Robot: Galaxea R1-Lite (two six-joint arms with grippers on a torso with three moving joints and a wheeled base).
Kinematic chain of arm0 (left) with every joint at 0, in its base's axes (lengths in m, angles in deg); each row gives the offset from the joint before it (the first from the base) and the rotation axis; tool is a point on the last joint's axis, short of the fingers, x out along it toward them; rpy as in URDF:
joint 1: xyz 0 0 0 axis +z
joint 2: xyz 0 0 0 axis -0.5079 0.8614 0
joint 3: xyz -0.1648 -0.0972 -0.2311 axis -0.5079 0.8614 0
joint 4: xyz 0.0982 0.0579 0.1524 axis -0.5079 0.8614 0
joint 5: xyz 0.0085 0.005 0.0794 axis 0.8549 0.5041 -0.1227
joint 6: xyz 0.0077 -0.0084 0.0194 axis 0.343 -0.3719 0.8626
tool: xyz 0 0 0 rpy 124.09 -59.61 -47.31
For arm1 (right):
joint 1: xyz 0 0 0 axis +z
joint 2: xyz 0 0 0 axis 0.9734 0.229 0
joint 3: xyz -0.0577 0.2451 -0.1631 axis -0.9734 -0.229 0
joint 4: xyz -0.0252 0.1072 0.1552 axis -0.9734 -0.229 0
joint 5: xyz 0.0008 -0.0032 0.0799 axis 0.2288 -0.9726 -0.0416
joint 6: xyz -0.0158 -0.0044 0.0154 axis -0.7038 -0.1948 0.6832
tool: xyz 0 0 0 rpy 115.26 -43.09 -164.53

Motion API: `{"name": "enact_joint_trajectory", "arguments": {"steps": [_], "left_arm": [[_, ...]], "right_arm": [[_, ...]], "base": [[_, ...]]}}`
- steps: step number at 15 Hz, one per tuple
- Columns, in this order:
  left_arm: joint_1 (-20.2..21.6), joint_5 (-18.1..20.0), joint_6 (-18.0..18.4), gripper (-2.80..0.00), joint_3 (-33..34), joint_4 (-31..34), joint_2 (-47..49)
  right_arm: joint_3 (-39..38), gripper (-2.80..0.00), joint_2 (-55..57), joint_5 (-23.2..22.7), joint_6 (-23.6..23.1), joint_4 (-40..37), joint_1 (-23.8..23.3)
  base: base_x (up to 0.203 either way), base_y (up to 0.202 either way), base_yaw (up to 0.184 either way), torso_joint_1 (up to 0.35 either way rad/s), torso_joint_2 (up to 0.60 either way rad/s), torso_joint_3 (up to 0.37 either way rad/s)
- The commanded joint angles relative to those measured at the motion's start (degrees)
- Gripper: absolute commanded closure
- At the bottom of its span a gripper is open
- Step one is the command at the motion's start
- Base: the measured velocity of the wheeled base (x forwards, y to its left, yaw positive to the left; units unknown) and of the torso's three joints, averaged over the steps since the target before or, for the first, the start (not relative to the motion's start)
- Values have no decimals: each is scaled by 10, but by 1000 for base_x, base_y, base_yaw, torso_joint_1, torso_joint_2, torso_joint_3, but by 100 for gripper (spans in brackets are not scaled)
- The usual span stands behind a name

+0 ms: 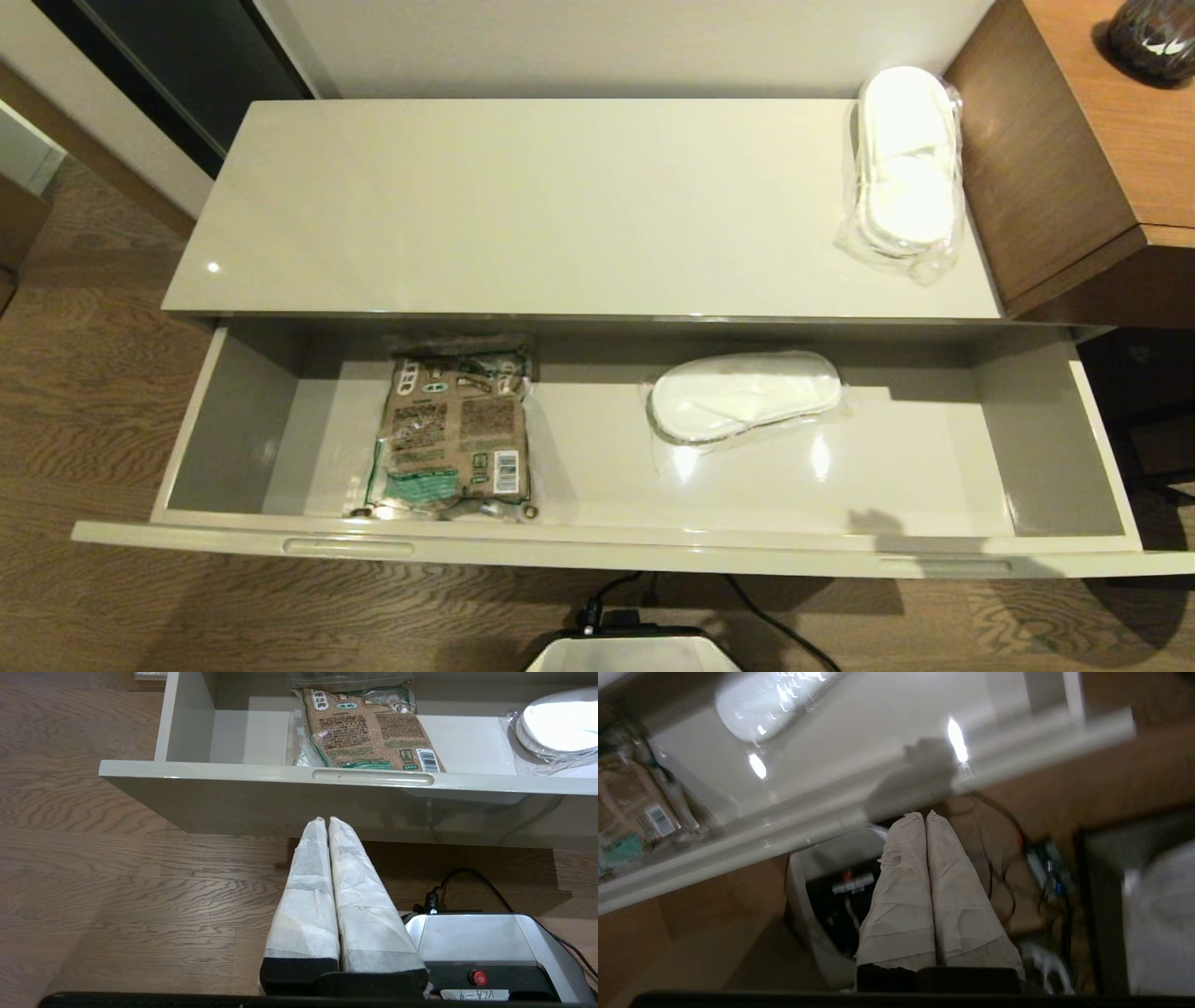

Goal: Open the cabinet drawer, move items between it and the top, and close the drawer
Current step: Close the drawer

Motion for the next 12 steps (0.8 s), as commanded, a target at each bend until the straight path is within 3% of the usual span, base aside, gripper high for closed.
{"name": "enact_joint_trajectory", "arguments": {"steps": [1, 4, 9, 12], "left_arm": [[0, 0, 0, 0, 0, 0, 0], [0, 0, 0, 0, 0, 1, 0], [0, 0, 0, 0, 0, 0, 0], [0, 0, 0, 0, 0, 0, 0]], "right_arm": [[-20, 0, -133, 0, 11, -101, 0], [42, 0, -189, -8, 23, -237, -4], [108, 0, -258, -34, 29, -346, -26], [123, 0, -291, -63, 24, -367, -44]], "base": [[0, 0, 0, 0, 0, 0], [0, 0, 0, 0, 0, 0], [0, 0, 0, 0, 0, 0], [0, 0, 0, 0, 0, 0]]}}
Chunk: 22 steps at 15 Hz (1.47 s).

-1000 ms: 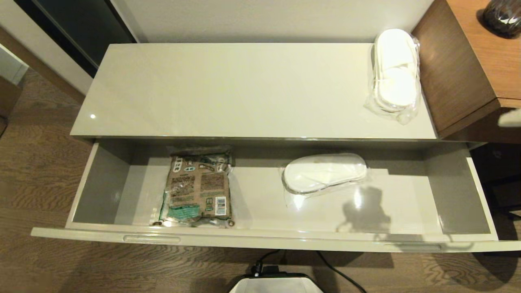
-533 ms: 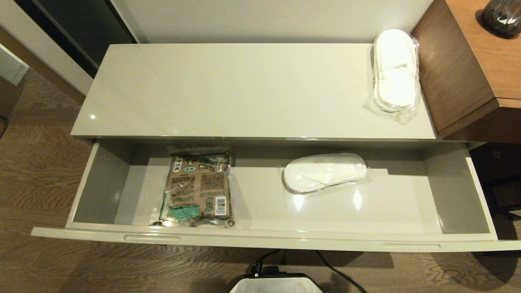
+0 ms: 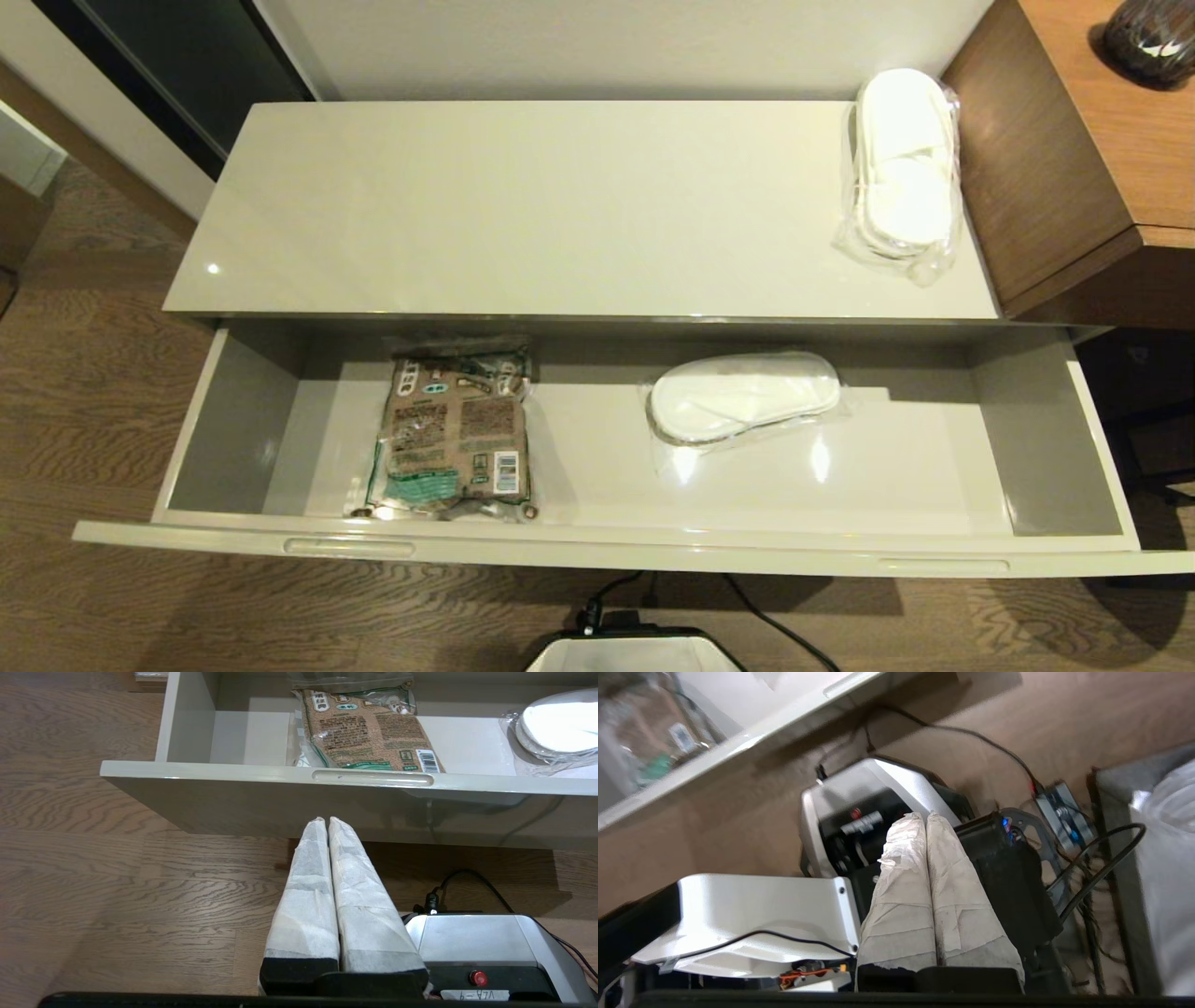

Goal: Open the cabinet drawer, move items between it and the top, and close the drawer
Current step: Close the drawer

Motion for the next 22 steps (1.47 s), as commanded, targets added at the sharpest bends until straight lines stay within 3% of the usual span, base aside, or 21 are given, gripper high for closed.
{"name": "enact_joint_trajectory", "arguments": {"steps": [1, 3, 6, 8, 10, 13, 15, 22], "left_arm": [[0, 0, 0, 0, 0, 0, 0], [0, 0, 0, 0, 0, 0, 0], [0, 0, 0, 0, 0, 0, 1], [0, 0, 0, 0, 0, 0, 0], [0, 0, 0, 0, 0, 0, 0], [0, 0, 0, 0, 0, 0, 0], [0, 0, 0, 0, 0, 0, 0], [0, 0, 0, 0, 0, 0, 0]], "right_arm": [[21, 0, -1, -17, -2, -5, -5], [-30, 0, 3, -42, 3, -5, -5], [-242, 0, 5, -59, 27, 35, -7], [-346, 0, 55, -69, 63, 105, -8], [-403, 0, 101, -71, 96, 211, -8], [-429, 0, 158, -60, 149, 296, -9], [-426, 0, 178, -19, 190, 344, -9], [-444, 0, 311, 3, 192, 449, -8]], "base": [[0, 0, 0, 0, 0, 0], [0, 0, 0, 0, 0, 0], [0, 0, 0, 0, 0, 0], [0, 0, 0, 0, 0, 0], [0, 0, 0, 0, 0, 0], [0, 0, 0, 0, 0, 0], [0, 0, 0, 0, 0, 0], [0, 0, 0, 0, 0, 0]]}}
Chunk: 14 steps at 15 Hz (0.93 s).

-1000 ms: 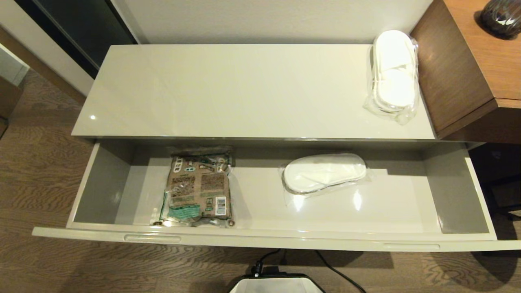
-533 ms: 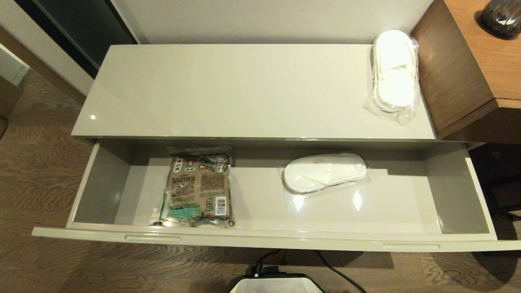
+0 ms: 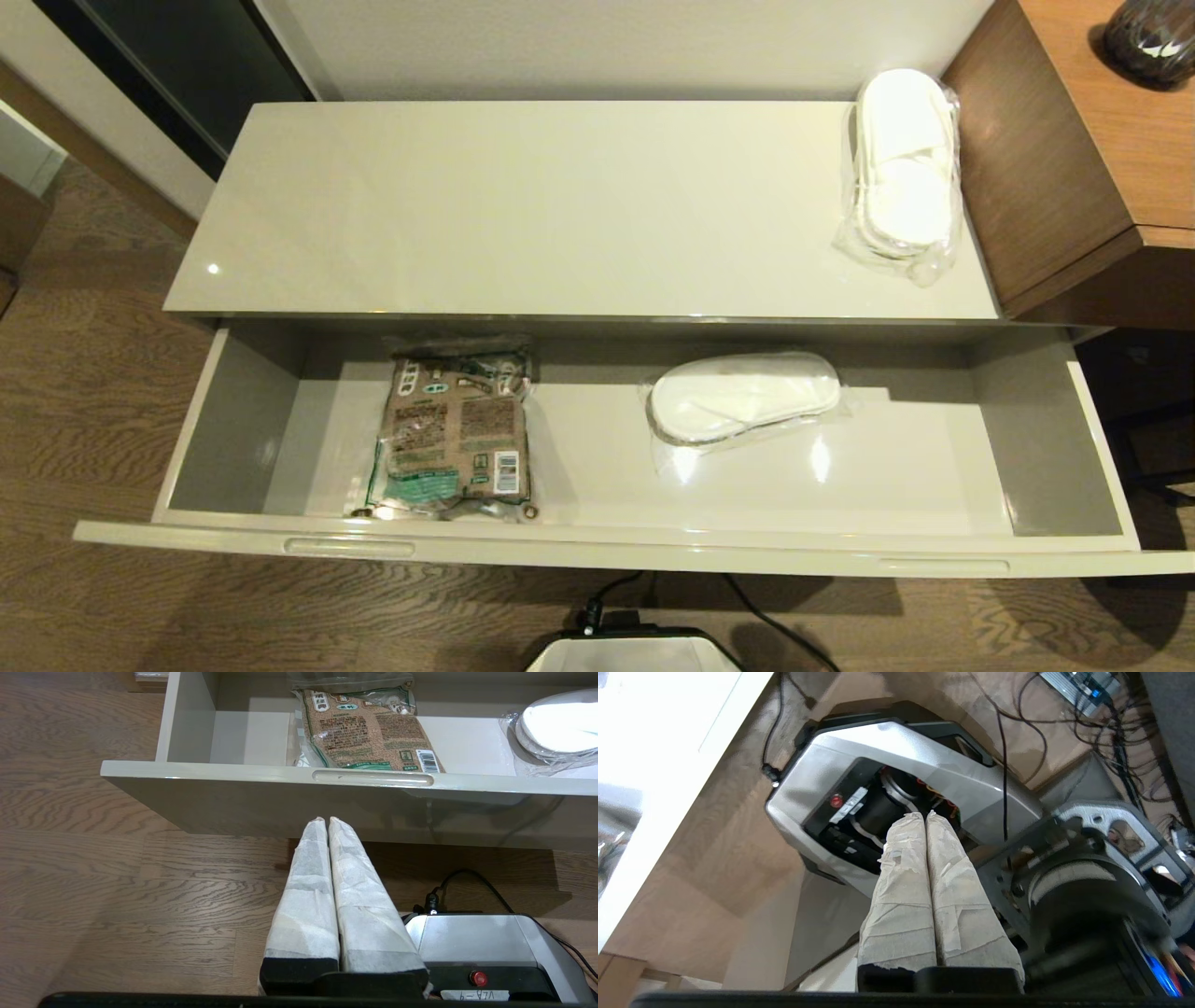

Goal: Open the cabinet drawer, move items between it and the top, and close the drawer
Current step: Close the drawer

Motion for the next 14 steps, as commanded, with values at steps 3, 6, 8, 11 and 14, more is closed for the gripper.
{"name": "enact_joint_trajectory", "arguments": {"steps": [3, 6, 8, 11, 14], "left_arm": [[0, 0, 0, 0, 0, 0, 0], [0, 0, 0, 0, 0, 1, 0], [0, 0, 0, 0, 0, 0, 0], [0, 0, 0, 0, 0, 0, 0], [0, 0, 0, 0, 0, 0, 0]], "right_arm": [[-37, 0, 161, -1, 0, 107, 1], [-83, 0, 228, -8, -2, 182, 4], [-93, 0, 263, -7, -1, 203, 9], [-114, 0, 308, -6, -1, 274, 11], [-109, 0, 333, -8, -1, 280, 11]], "base": [[0, 0, 0, 0, 0, 0], [0, 0, 0, 0, 0, 0], [0, 0, 0, 0, 0, 0], [0, 0, 0, 0, 0, 0], [0, 0, 0, 0, 0, 0]]}}
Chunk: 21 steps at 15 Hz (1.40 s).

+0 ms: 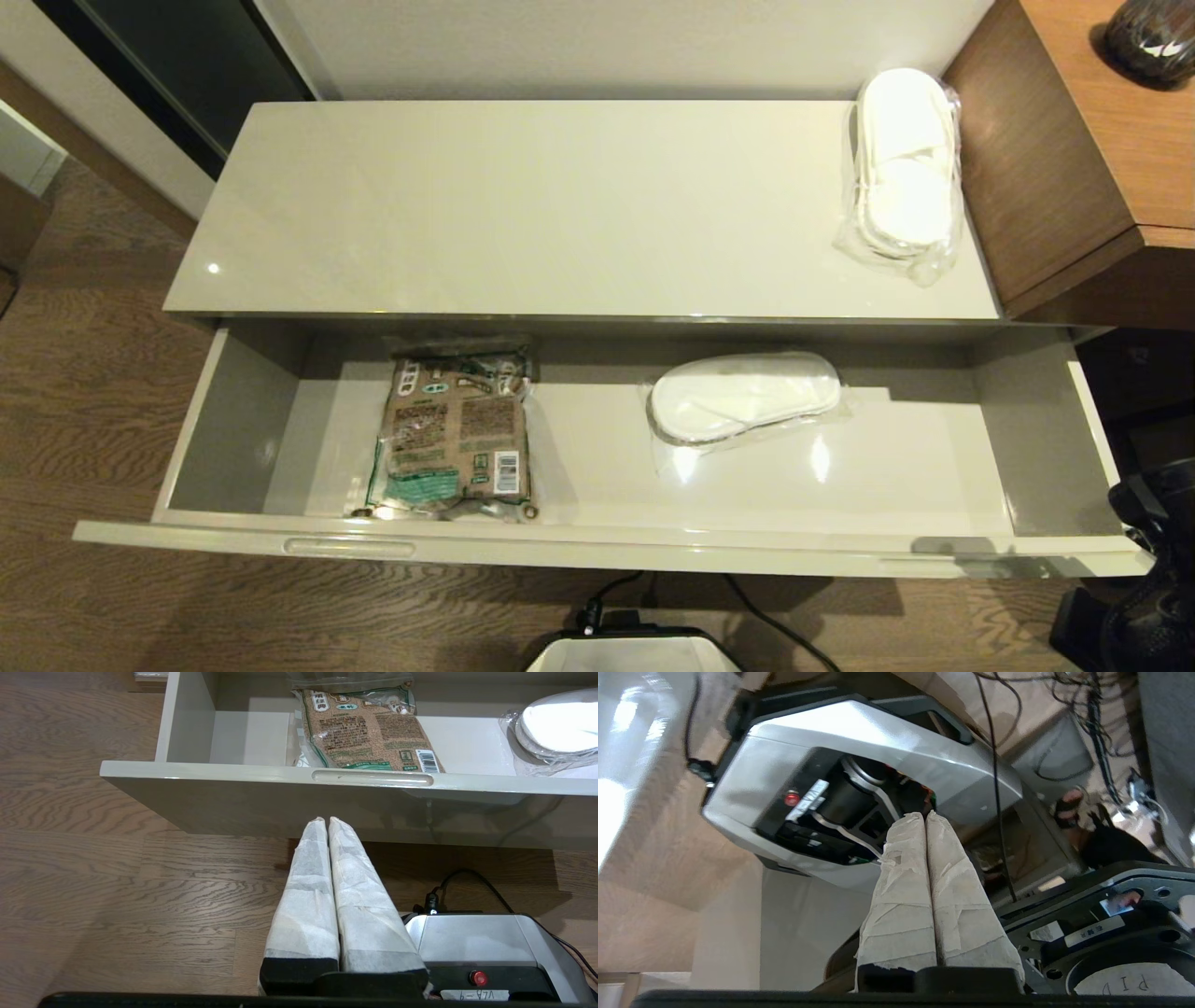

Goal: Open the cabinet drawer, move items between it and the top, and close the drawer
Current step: Close the drawer

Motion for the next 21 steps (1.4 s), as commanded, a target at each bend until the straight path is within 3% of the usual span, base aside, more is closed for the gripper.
{"name": "enact_joint_trajectory", "arguments": {"steps": [1, 12, 15, 18, 21], "left_arm": [[0, 0, 0, 0, 0, 0, 0], [0, 0, 0, 0, 0, 1, 0], [0, 0, 0, 0, 0, 0, 0], [0, 0, 0, 0, 0, 0, 0], [0, 0, 0, 0, 0, 0, 0]], "right_arm": [[7, 0, 36, -1, 3, 5, 0], [50, 0, 133, 1, 2, 39, -1], [94, 0, 163, 5, 4, 52, -2], [140, 0, 103, 4, 4, 76, -4], [240, 0, 49, 4, 1, 34, -4]], "base": [[0, 0, 0, 0, 0, 0], [0, 0, 0, 0, 0, 0], [0, 0, 0, 0, 0, 0], [0, 0, 0, 0, 0, 0], [0, 0, 0, 0, 0, 0]]}}
